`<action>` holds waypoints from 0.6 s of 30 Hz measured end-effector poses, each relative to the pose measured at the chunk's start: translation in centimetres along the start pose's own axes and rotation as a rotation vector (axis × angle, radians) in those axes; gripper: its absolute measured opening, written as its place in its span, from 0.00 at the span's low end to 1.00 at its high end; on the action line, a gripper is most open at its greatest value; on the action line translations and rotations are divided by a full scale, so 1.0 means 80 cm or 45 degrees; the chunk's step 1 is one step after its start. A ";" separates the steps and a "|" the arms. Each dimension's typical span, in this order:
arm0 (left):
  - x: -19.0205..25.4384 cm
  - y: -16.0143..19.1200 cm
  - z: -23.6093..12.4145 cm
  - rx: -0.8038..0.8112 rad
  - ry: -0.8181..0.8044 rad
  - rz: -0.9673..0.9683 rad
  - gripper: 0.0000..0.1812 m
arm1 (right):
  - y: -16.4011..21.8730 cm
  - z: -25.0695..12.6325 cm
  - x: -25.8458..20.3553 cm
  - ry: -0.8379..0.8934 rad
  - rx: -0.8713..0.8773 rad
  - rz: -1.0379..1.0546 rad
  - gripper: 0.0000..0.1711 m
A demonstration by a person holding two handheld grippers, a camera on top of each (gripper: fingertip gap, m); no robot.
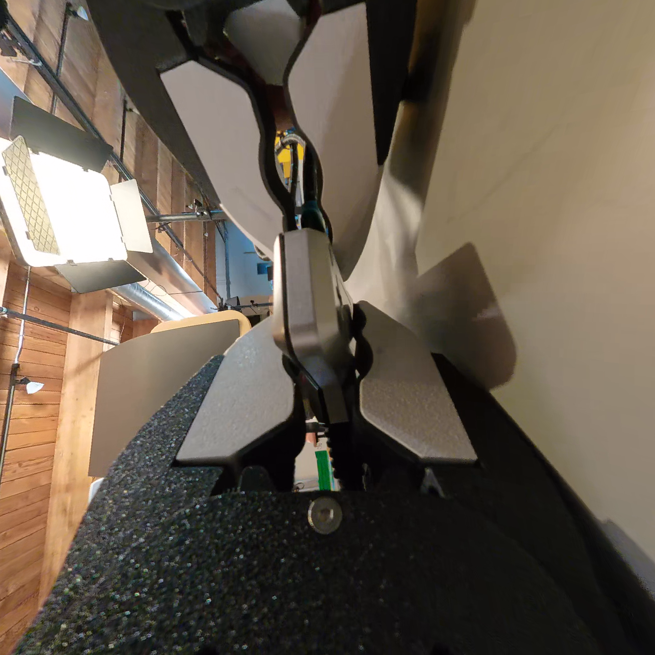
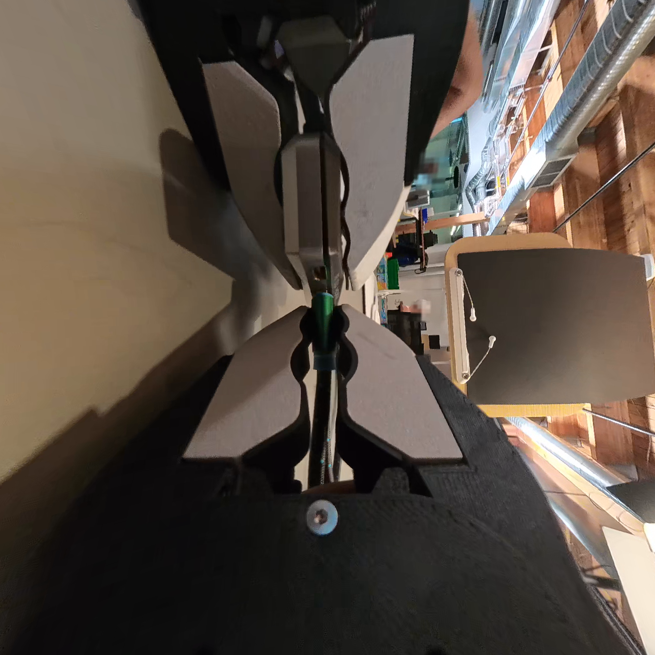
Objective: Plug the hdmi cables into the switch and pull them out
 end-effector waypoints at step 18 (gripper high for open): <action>0.001 0.059 -0.017 -0.301 0.011 -0.159 0.14 | 0.065 -0.022 0.009 -0.035 -0.089 0.118 0.07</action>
Point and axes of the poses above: each gripper's, where its closed fingertips meet, z out along the fingers, y out of its underside, x = y × z across the jaws, the point moved 7 cm from there along -z, back along the fingers, and after that the axes turned 1 degree about y, right-handed, at the moved point
